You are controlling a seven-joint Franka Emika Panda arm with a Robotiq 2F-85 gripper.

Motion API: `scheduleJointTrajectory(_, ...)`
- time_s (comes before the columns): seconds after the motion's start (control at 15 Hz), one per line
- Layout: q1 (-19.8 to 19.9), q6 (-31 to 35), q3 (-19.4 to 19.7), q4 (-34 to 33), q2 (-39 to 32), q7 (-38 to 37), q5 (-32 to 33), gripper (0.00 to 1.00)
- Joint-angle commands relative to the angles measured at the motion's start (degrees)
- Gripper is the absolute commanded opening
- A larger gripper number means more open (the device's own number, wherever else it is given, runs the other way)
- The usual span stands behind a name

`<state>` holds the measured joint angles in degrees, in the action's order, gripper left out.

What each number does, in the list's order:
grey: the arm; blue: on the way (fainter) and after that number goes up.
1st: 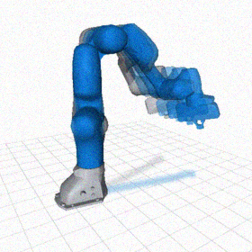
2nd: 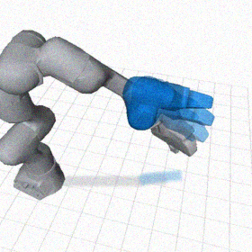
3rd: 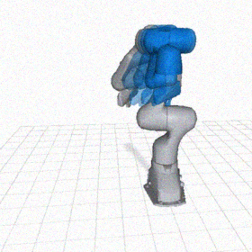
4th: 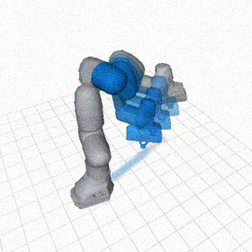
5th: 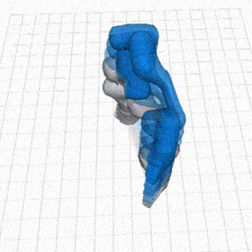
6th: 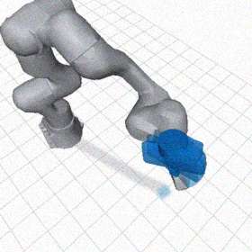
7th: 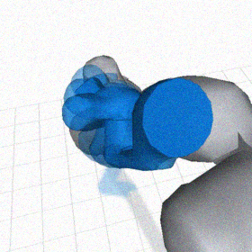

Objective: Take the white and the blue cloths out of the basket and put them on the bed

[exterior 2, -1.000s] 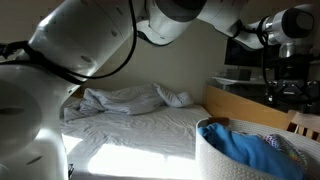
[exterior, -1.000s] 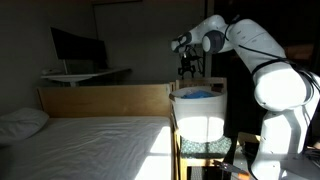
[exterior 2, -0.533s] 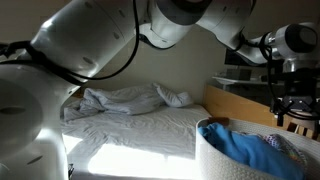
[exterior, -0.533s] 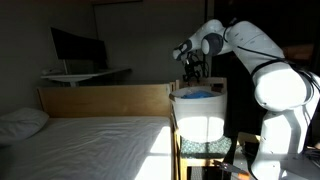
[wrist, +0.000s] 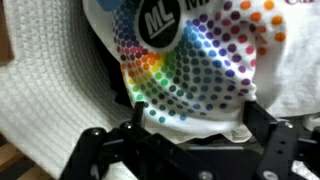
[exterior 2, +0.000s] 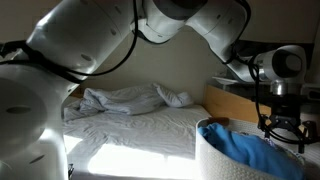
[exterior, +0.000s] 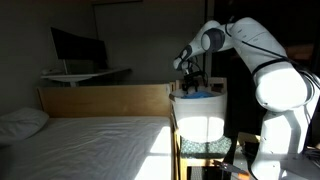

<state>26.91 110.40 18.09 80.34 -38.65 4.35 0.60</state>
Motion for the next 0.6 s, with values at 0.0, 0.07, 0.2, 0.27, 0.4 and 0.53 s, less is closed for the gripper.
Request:
scheduleJointTrajectory(0.0, -0.10, 6.25, -1.84, 11.76, 7.02, 3.41, -1.88, 1.00)
scheduleJointTrajectory(0.07, 0.34, 6.85, -2.79, 13.03, 7.93, 3.62, -1.74, 1.00)
scheduleJointTrajectory(0.2, 0.19, 7.02, -3.33, 15.82, 9.85, 4.44, -1.82, 1.00)
scheduleJointTrajectory(0.27, 0.15, 7.19, -3.55, 16.88, 10.34, 4.87, -1.78, 1.00)
scheduleJointTrajectory(0.4, -0.24, 7.22, -3.61, 18.56, 11.34, 6.27, -0.59, 1.00)
scheduleJointTrajectory(0.53, -0.41, 6.23, -3.73, 19.44, 11.63, 8.26, 0.20, 0.75)
